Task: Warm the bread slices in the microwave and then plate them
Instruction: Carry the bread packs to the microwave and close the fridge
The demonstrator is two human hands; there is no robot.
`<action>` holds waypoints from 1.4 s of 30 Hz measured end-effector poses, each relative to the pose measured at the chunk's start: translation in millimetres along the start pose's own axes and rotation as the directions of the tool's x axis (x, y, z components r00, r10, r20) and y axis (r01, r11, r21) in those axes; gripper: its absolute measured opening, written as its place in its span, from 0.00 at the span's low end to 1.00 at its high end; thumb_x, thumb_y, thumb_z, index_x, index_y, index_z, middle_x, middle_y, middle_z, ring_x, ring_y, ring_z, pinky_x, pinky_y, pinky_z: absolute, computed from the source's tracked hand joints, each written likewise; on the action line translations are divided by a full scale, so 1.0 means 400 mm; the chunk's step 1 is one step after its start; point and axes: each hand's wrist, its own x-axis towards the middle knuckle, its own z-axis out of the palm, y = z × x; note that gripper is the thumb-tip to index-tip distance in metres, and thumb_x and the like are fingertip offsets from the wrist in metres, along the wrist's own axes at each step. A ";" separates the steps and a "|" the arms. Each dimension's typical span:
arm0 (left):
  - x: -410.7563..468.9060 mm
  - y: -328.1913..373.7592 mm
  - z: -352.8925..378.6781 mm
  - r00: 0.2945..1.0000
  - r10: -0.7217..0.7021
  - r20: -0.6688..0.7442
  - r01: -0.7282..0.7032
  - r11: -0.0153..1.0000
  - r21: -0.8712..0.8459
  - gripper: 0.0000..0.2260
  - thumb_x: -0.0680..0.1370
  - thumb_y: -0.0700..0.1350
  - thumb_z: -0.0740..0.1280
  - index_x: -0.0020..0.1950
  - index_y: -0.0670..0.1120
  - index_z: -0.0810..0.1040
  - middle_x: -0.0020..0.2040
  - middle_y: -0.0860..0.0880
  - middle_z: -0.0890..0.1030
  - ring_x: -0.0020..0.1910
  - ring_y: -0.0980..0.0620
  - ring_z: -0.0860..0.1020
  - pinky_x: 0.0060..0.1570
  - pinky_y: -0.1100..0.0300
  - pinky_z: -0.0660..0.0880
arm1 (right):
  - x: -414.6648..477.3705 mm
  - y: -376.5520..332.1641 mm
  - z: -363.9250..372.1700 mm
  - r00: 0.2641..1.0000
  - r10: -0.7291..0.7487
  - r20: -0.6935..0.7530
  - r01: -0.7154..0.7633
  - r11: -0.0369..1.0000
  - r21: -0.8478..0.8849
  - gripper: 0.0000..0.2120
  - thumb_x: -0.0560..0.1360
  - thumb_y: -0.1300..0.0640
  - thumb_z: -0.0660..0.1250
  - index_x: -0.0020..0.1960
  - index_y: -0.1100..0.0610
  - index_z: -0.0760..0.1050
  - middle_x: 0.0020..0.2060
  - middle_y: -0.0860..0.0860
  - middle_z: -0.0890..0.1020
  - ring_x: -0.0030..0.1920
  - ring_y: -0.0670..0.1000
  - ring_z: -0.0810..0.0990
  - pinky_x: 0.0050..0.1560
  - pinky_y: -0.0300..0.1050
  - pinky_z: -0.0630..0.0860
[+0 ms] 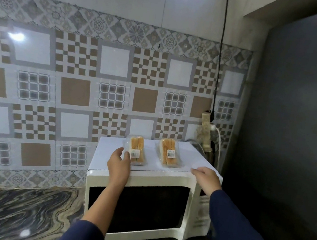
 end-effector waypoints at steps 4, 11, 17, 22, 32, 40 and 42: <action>-0.141 0.089 0.025 0.996 0.054 0.067 -0.050 0.996 -0.070 0.18 0.80 0.41 0.57 0.70 0.40 0.68 0.68 0.43 0.72 0.67 0.45 0.70 0.65 0.56 0.66 | -0.137 0.032 -0.140 0.999 -0.002 -0.045 0.004 0.998 0.055 0.18 0.76 0.56 0.64 0.62 0.64 0.74 0.61 0.61 0.77 0.60 0.58 0.75 0.59 0.46 0.70; -0.508 0.201 0.097 0.933 0.198 0.300 -0.174 0.979 -0.107 0.18 0.80 0.41 0.58 0.70 0.41 0.67 0.69 0.43 0.71 0.65 0.48 0.69 0.62 0.58 0.66 | -0.459 0.120 -0.411 0.992 0.061 -0.114 -0.035 0.975 0.218 0.09 0.77 0.58 0.64 0.56 0.58 0.74 0.55 0.55 0.78 0.56 0.52 0.77 0.57 0.48 0.74; -0.839 0.275 0.182 0.808 0.258 0.530 -0.214 0.966 -0.143 0.19 0.79 0.41 0.61 0.71 0.41 0.66 0.70 0.43 0.70 0.68 0.46 0.68 0.68 0.53 0.65 | -0.740 0.198 -0.624 0.952 0.086 -0.294 -0.027 0.980 0.199 0.09 0.76 0.59 0.64 0.55 0.59 0.75 0.50 0.52 0.78 0.53 0.50 0.77 0.56 0.50 0.76; -1.099 0.338 0.248 0.680 0.305 0.667 -0.203 0.952 -0.228 0.19 0.79 0.40 0.60 0.71 0.42 0.66 0.70 0.45 0.69 0.69 0.48 0.68 0.64 0.61 0.64 | -0.942 0.293 -0.811 0.890 0.161 -0.426 -0.077 0.975 0.207 0.06 0.77 0.58 0.63 0.54 0.57 0.74 0.53 0.53 0.78 0.55 0.51 0.77 0.56 0.48 0.75; -1.575 0.456 0.468 0.312 0.427 0.848 -0.177 0.904 -0.390 0.20 0.79 0.39 0.60 0.71 0.43 0.66 0.71 0.46 0.68 0.71 0.49 0.65 0.70 0.58 0.61 | -1.247 0.470 -1.160 0.638 0.286 -0.715 -0.149 0.957 0.251 0.06 0.76 0.63 0.61 0.42 0.58 0.74 0.44 0.57 0.76 0.48 0.54 0.74 0.37 0.42 0.70; -1.908 0.556 0.740 0.052 0.426 0.903 -0.039 0.905 -0.424 0.19 0.78 0.38 0.61 0.69 0.41 0.69 0.69 0.44 0.71 0.68 0.48 0.68 0.67 0.58 0.64 | -1.338 0.664 -1.454 0.388 0.364 -0.847 -0.174 0.931 0.320 0.04 0.76 0.63 0.62 0.45 0.56 0.75 0.45 0.55 0.77 0.44 0.51 0.75 0.39 0.41 0.71; -1.951 0.587 0.809 0.000 0.436 0.900 -0.048 0.899 -0.435 0.19 0.78 0.39 0.60 0.70 0.42 0.68 0.70 0.45 0.70 0.69 0.47 0.68 0.67 0.56 0.64 | -1.351 0.697 -1.526 0.331 0.370 -0.868 -0.186 0.928 0.324 0.05 0.76 0.62 0.63 0.44 0.55 0.75 0.46 0.56 0.78 0.46 0.53 0.76 0.42 0.43 0.73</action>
